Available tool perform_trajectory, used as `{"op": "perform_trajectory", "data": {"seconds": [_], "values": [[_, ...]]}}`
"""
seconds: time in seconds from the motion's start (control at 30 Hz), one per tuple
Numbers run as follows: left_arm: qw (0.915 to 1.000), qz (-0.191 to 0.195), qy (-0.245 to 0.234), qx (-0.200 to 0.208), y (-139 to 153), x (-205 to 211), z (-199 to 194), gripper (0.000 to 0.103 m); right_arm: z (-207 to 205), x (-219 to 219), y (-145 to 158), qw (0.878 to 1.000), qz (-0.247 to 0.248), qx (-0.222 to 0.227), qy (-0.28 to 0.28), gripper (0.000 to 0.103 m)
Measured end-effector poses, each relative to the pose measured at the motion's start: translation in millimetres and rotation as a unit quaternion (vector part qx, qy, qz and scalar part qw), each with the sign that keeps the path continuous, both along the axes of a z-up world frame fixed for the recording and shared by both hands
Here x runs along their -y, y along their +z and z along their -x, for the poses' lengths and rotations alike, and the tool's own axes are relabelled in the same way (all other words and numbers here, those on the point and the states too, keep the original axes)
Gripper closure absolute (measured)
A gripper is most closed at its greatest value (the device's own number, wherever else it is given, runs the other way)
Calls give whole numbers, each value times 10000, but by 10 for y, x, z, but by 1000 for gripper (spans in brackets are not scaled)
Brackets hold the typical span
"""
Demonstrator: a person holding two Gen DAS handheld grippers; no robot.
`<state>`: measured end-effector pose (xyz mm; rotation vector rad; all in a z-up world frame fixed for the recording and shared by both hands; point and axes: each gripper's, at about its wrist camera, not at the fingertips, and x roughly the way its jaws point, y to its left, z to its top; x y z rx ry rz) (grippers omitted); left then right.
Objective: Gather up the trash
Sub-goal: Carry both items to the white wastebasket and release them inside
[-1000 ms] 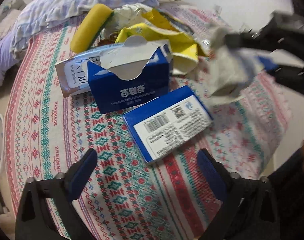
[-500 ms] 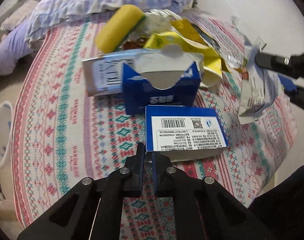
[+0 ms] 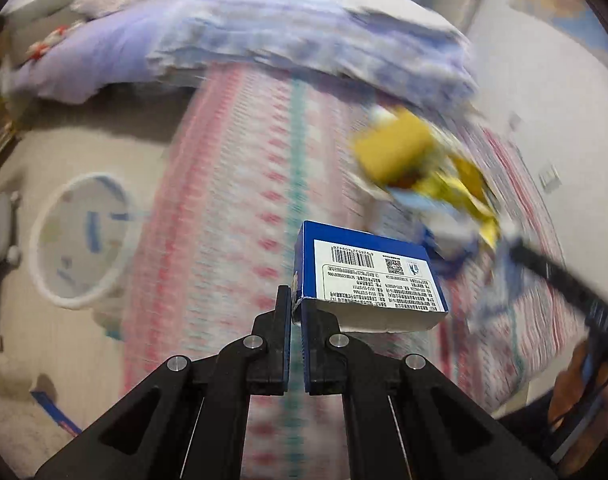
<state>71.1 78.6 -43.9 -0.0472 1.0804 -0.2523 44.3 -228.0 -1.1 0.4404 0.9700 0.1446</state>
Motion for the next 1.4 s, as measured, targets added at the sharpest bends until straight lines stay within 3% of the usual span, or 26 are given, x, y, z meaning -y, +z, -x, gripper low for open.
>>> {"op": "perform_trajectory", "data": {"seconds": [0.27,0.4,0.53,0.73,0.97,1.07,1.13,1.27,1.4], "values": [[9913,-122,1291,-205,35,-1197,-380,99,-135,-569,-76,9974,435,16,572,64],[9813,228,1852,-462,-102,-1631,-559,99,-234,-850,-89,9952,543,63,815,64],[9760,347,2078,-544,-209,-1866,-687,99,-338,-1217,-132,9914,637,120,1133,64],[9608,632,2514,-983,-518,-2228,-847,99,-554,-1840,-217,9846,644,128,1622,64],[9505,675,2811,-1136,-682,-2456,-1037,96,-839,-2557,-222,9752,586,277,2118,64],[9471,870,2818,-1265,-707,-2466,-1041,81,-1030,-2820,-259,9727,457,293,2258,64],[9468,949,2806,-1261,-689,-2464,-1030,46,-1175,-3021,-300,9706,347,267,2367,64],[9447,1054,2916,-1068,-574,-2534,-968,43,-1360,-3400,-385,9644,321,225,2614,63],[9311,1291,3244,-1056,-576,-2697,-869,43,-1532,-3708,-527,9612,365,111,2733,63]]}}
